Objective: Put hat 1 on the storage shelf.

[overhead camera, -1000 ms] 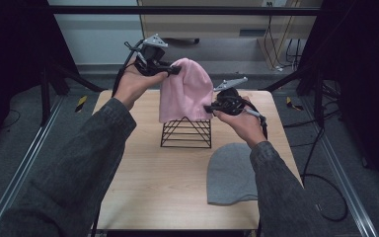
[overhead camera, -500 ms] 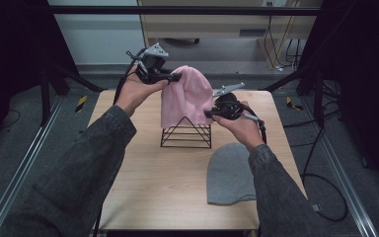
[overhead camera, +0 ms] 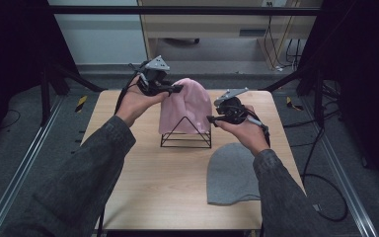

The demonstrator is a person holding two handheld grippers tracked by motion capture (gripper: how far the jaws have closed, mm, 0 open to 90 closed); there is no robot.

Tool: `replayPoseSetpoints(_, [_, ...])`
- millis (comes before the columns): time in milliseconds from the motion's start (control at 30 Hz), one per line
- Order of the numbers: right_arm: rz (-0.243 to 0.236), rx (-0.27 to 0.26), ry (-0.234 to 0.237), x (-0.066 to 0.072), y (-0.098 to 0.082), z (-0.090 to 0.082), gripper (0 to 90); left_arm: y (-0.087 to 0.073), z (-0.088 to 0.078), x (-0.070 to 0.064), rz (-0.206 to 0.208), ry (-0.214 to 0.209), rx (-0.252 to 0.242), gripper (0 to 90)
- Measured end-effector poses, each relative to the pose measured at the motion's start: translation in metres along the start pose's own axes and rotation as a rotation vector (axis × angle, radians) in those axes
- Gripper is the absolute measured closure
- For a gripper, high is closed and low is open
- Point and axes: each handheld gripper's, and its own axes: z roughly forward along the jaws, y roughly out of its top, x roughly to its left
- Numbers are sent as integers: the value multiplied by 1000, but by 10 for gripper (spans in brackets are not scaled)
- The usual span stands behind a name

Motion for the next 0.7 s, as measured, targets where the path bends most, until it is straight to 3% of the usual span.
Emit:
replayPoseSetpoints(400, [33, 30, -33, -12, -20, -12, 481, -27, 10, -11, 8, -31, 65, 770])
replayPoseSetpoints(500, [42, 39, -39, -16, -29, -13, 481, -39, 16, -13, -12, -38, 79, 770])
replayPoseSetpoints(700, [50, 60, -61, -23, -40, -15, 498, -45, 18, -16, -11, -48, 89, 770])
